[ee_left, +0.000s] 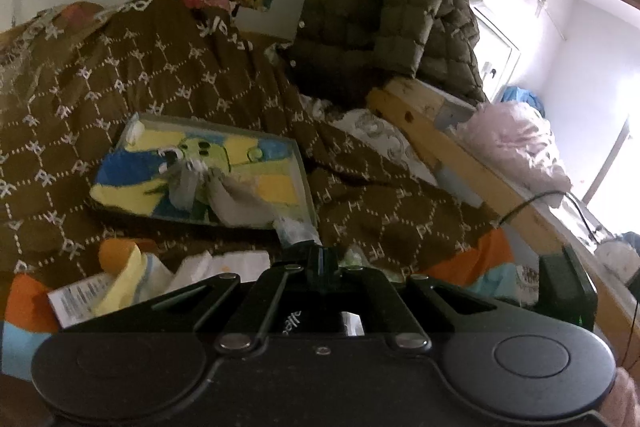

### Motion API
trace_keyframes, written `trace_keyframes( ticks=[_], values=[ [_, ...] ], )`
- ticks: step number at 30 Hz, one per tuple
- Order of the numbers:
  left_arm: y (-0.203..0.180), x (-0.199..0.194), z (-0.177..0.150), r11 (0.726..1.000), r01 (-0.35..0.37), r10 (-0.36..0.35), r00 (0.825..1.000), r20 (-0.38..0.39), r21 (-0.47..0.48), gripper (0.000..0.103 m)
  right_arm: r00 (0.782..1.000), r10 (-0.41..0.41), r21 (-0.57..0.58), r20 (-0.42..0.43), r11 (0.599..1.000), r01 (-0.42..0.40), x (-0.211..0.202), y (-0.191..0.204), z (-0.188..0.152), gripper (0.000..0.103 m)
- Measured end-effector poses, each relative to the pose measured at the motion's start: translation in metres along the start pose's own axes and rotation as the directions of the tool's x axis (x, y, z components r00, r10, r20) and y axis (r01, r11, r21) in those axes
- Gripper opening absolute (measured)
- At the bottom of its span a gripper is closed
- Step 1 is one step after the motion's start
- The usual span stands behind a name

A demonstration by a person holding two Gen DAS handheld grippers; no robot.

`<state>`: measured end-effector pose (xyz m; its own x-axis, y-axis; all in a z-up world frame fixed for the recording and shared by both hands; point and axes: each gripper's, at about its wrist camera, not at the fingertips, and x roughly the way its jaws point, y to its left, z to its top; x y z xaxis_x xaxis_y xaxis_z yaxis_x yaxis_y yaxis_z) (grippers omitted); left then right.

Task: Organize soft objects
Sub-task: 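Carry the striped sock and white sock with both tools over the cartoon tray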

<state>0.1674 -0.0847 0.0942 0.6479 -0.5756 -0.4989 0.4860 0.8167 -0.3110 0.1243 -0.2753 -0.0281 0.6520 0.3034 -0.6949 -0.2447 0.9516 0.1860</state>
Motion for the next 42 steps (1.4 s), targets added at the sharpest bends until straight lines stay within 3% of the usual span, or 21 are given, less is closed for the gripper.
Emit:
trace_keyframes(
  ticks=[5,13,20,26,35,42],
  values=[
    [0.006,0.003,0.027,1.000,-0.019,0.019,1.000,0.020,-0.017,0.000,0.994,0.068,0.048,0.084,0.996,-0.072,-0.011,-0.015,0.005,0.005],
    [0.026,0.032,0.066,0.997,-0.066,0.069,0.995,0.065,-0.035,0.000,0.977,0.070,0.079,0.200,0.993,-0.088,-0.018,-0.029,0.028,0.005],
    [0.046,0.071,0.100,0.992,-0.123,0.125,0.982,0.145,-0.019,0.000,0.966,-0.015,0.105,0.259,0.994,-0.012,0.013,-0.047,0.082,0.005],
    [0.067,0.117,0.124,0.987,-0.159,0.157,0.970,0.183,-0.004,0.000,0.939,-0.088,0.260,0.331,0.966,-0.001,0.068,-0.076,0.139,0.005],
    [0.104,0.194,0.128,0.980,-0.198,0.201,0.970,0.138,-0.032,0.000,0.930,-0.153,0.400,0.333,0.917,0.008,0.141,-0.112,0.171,0.005],
    [0.132,0.230,0.103,0.971,-0.234,0.237,0.970,0.057,-0.059,0.000,0.953,-0.164,0.452,0.257,0.891,0.031,0.180,-0.117,0.176,0.006]
  ],
)
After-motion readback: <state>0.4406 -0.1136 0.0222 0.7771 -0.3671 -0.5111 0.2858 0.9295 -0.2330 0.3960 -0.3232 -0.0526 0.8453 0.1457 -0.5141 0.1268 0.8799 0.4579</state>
